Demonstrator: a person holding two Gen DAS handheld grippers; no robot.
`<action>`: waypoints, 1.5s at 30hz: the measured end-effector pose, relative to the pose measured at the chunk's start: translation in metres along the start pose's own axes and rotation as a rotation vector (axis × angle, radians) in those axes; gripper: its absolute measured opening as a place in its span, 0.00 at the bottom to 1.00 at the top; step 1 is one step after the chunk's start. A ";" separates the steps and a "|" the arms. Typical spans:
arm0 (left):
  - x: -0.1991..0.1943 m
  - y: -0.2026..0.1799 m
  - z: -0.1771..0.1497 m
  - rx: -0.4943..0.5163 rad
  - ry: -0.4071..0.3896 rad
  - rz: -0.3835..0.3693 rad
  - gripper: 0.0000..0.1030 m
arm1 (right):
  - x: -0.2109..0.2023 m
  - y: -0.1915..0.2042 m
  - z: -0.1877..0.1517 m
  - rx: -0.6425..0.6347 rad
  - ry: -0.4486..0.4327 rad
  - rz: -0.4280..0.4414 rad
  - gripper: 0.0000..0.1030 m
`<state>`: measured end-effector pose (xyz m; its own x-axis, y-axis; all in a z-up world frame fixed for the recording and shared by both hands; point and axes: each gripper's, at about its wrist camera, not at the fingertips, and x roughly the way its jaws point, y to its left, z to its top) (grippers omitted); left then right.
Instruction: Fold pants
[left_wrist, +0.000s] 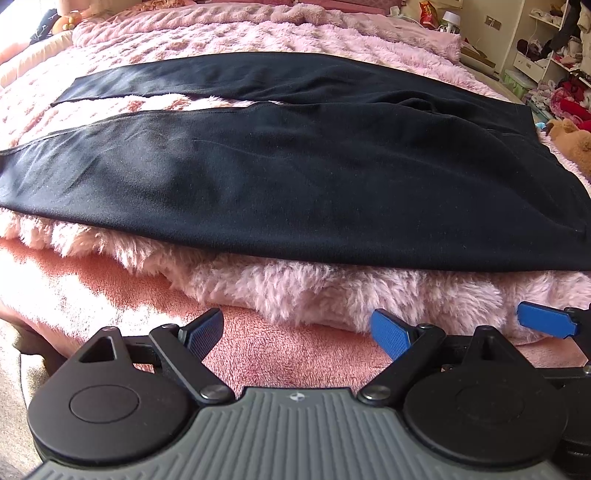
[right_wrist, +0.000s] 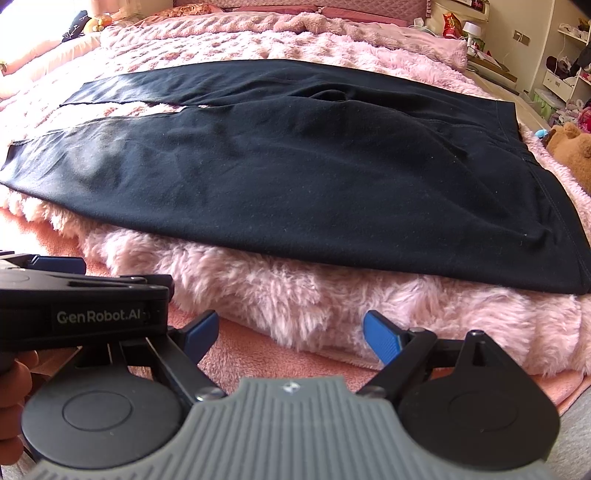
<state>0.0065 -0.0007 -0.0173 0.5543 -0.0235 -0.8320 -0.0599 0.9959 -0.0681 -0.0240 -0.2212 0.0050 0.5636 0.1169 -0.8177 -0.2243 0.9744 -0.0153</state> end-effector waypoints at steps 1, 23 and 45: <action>0.000 0.000 0.000 -0.001 0.002 -0.001 1.00 | 0.000 0.000 0.000 0.000 0.000 0.000 0.79; 0.008 0.004 -0.002 -0.017 0.034 -0.022 1.00 | 0.002 0.003 -0.002 -0.020 0.008 -0.006 0.79; 0.004 0.009 -0.001 -0.016 0.029 -0.039 1.00 | -0.004 0.003 -0.004 -0.025 -0.030 0.008 0.79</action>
<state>0.0074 0.0079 -0.0215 0.5325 -0.0653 -0.8439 -0.0520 0.9926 -0.1096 -0.0303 -0.2192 0.0058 0.5856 0.1307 -0.8000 -0.2485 0.9683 -0.0237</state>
